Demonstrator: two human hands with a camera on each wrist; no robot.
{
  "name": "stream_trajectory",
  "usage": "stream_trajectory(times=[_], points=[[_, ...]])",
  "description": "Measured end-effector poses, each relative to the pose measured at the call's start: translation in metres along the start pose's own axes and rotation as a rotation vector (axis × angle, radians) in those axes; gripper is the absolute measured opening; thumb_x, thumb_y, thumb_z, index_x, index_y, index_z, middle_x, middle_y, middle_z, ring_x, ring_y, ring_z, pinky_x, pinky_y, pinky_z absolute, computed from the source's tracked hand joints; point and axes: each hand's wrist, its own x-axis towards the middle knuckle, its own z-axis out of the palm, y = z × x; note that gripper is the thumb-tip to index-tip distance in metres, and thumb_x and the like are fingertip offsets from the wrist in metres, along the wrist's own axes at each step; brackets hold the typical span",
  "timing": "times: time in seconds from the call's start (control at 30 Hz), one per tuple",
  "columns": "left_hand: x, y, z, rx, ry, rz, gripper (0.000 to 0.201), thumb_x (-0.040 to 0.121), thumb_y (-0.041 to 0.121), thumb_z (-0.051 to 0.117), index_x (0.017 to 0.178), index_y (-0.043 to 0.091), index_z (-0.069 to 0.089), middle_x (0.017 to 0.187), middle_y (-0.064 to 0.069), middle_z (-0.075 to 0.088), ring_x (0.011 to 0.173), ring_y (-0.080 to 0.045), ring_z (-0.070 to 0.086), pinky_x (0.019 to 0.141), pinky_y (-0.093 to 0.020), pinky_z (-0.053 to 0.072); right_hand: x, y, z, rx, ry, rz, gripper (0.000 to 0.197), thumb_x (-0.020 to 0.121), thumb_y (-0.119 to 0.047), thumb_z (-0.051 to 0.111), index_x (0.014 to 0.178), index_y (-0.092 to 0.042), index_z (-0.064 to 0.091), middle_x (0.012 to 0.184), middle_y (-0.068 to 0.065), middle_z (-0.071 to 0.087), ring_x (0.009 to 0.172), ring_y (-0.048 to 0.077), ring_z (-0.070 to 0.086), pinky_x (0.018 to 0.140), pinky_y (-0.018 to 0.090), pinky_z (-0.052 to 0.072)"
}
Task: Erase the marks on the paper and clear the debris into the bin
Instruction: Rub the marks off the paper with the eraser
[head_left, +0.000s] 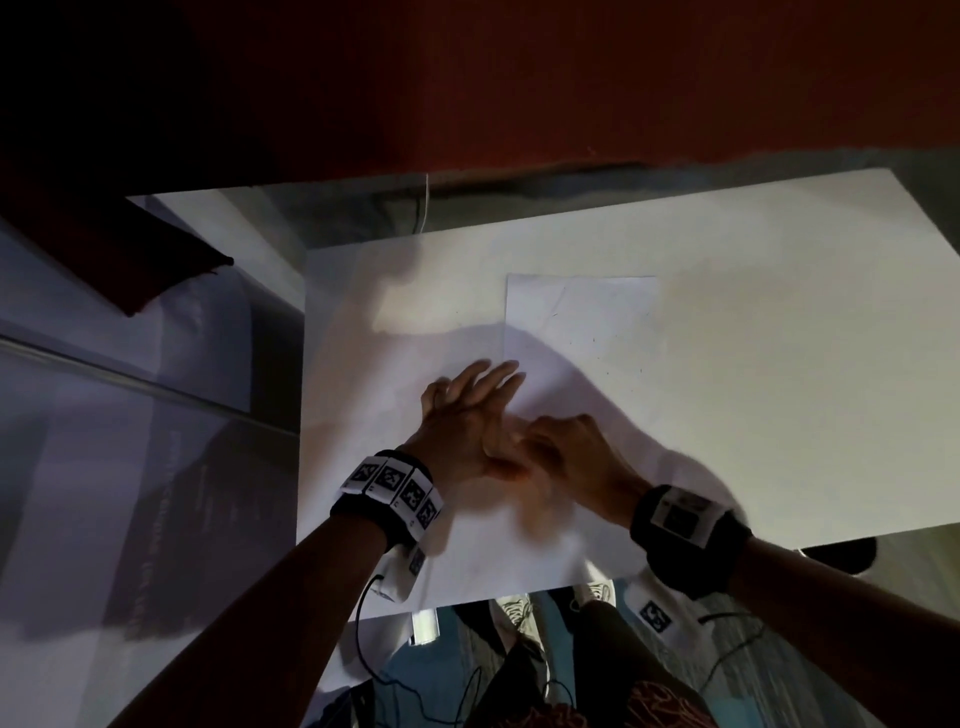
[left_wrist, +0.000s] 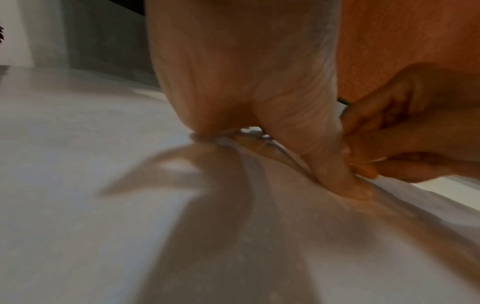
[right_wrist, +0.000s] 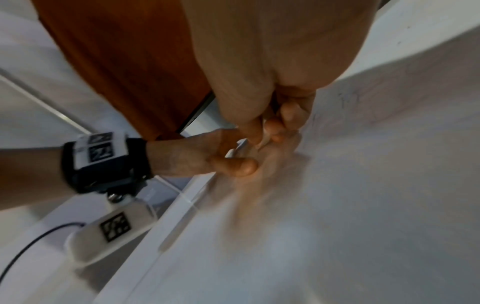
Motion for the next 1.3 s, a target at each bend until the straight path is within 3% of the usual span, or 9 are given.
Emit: stream_trajectory(times=[0.13, 0.27, 0.33, 0.5, 0.63, 0.8, 0.93, 1.1, 1.3], points=[[0.001, -0.003, 0.0, -0.027, -0.034, 0.005, 0.129, 0.058, 0.091, 0.058, 0.164, 0.036, 0.008, 0.169, 0.023, -0.008, 0.156, -0.008, -0.011, 0.123, -0.047, 0.009, 0.032, 0.017, -0.022, -0.081, 0.093, 0.008, 0.013, 0.091, -0.015, 0.062, 0.088, -0.01, 0.074, 0.085, 0.004, 0.074, 0.076, 0.02, 0.067, 0.071, 0.035, 0.053], [0.001, 0.0, 0.0, 0.002, -0.03, -0.011, 0.127, 0.064, 0.087, 0.068, 0.164, 0.037, 0.006, 0.168, 0.024, -0.01, 0.156, -0.007, -0.012, 0.122, -0.045, 0.007, 0.009, 0.005, -0.003, -0.016, 0.034, -0.02, 0.017, 0.088, -0.012, 0.066, 0.071, -0.013, 0.066, 0.064, -0.002, 0.065, 0.057, 0.013, 0.061, 0.058, 0.036, 0.05], [0.002, -0.001, -0.001, 0.011, -0.024, -0.018, 0.127, 0.065, 0.084, 0.07, 0.164, 0.037, 0.007, 0.168, 0.024, -0.01, 0.156, -0.007, -0.012, 0.122, -0.044, 0.006, 0.007, 0.005, -0.005, -0.03, -0.045, -0.037, 0.016, 0.088, -0.013, 0.066, 0.072, -0.013, 0.065, 0.065, -0.002, 0.065, 0.056, 0.012, 0.06, 0.058, 0.035, 0.049], [0.002, -0.004, 0.004, -0.015, -0.012, 0.003, 0.126, 0.065, 0.084, 0.071, 0.164, 0.035, 0.01, 0.169, 0.022, -0.007, 0.157, -0.01, -0.008, 0.123, -0.047, 0.009, 0.029, 0.013, -0.013, -0.054, 0.116, -0.003, 0.013, 0.089, -0.013, 0.065, 0.078, -0.011, 0.071, 0.074, 0.002, 0.071, 0.065, 0.016, 0.066, 0.064, 0.033, 0.051], [0.002, -0.001, 0.002, 0.02, 0.006, -0.011, 0.127, 0.063, 0.086, 0.069, 0.164, 0.036, 0.01, 0.169, 0.023, -0.007, 0.156, -0.009, -0.008, 0.121, -0.045, 0.009, 0.004, 0.003, 0.0, 0.01, -0.04, -0.046, 0.018, 0.09, -0.016, 0.065, 0.073, -0.011, 0.065, 0.065, 0.0, 0.065, 0.055, 0.013, 0.061, 0.056, 0.027, 0.047], [0.001, -0.001, 0.001, 0.021, -0.016, -0.003, 0.127, 0.065, 0.083, 0.071, 0.164, 0.033, 0.01, 0.17, 0.02, -0.007, 0.156, -0.01, -0.008, 0.122, -0.045, 0.007, 0.027, 0.018, -0.007, -0.029, 0.138, -0.003, 0.017, 0.09, -0.015, 0.064, 0.076, -0.01, 0.07, 0.068, 0.0, 0.068, 0.06, 0.014, 0.062, 0.062, 0.033, 0.047], [0.0, 0.001, -0.001, 0.024, 0.003, -0.012, 0.126, 0.065, 0.085, 0.069, 0.164, 0.034, 0.011, 0.169, 0.022, -0.007, 0.155, -0.007, -0.009, 0.12, -0.042, 0.005, 0.002, 0.008, 0.009, 0.015, 0.016, -0.059, 0.018, 0.092, -0.017, 0.065, 0.075, -0.013, 0.065, 0.065, -0.003, 0.065, 0.055, 0.01, 0.059, 0.057, 0.027, 0.047], [0.003, 0.002, -0.002, 0.024, -0.047, -0.033, 0.129, 0.063, 0.084, 0.072, 0.164, 0.036, 0.006, 0.168, 0.024, -0.011, 0.155, -0.006, -0.012, 0.122, -0.044, 0.006, 0.012, 0.032, -0.016, -0.059, 0.009, -0.123, 0.013, 0.091, -0.022, 0.064, 0.09, -0.015, 0.075, 0.088, -0.001, 0.075, 0.077, 0.013, 0.069, 0.07, 0.028, 0.051], [0.001, 0.004, -0.005, 0.01, -0.031, -0.029, 0.125, 0.066, 0.082, 0.071, 0.164, 0.035, 0.008, 0.169, 0.023, -0.009, 0.154, -0.005, -0.012, 0.117, -0.037, 0.0, 0.015, 0.017, -0.003, -0.059, -0.033, -0.138, 0.009, 0.089, -0.015, 0.065, 0.091, -0.014, 0.074, 0.08, -0.001, 0.074, 0.068, 0.012, 0.067, 0.065, 0.02, 0.046]])
